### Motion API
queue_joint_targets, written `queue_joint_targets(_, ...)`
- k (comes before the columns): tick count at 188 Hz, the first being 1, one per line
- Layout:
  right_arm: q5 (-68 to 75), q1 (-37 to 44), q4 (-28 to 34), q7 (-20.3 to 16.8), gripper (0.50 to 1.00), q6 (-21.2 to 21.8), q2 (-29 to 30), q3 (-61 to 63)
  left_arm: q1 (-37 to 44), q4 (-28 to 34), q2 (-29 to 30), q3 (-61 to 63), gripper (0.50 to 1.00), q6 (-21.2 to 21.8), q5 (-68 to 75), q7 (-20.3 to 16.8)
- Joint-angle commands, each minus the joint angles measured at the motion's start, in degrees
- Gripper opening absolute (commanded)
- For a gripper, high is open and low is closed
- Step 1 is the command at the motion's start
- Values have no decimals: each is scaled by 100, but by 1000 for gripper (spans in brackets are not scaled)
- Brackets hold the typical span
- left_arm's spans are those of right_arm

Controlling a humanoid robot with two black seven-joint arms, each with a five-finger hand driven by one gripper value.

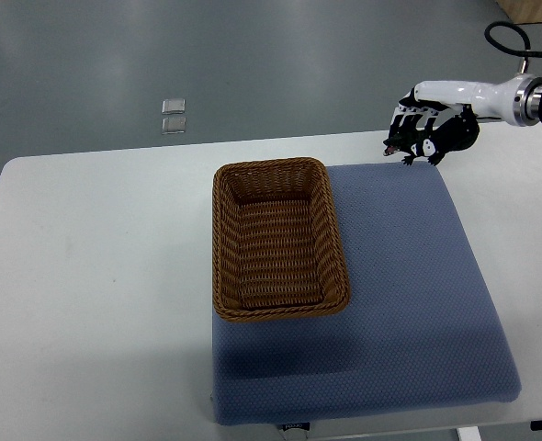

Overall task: Place crocodile in brown basket with right hand
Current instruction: 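Lift the crocodile with the right hand and carry it up, then move the held crocodile over the wicker basket and lower it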

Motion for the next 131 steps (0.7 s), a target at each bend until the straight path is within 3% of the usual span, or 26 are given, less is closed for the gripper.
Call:
queue_joint_targets(1,-4,305,-227,-2,500,11,293,-63,-2,1,0,0,1000,-4,0,6)
queue_joint_targets(78,-136,1061,-1906,-2,500,-104,2955,-1091,-2,9,0,-35,1000,4,-8,-2)
queue_joint_targets(131,-312,543,-2319,7,500,-385,3659,-1302,7,1,0,-35,1000,-4,0,-2)
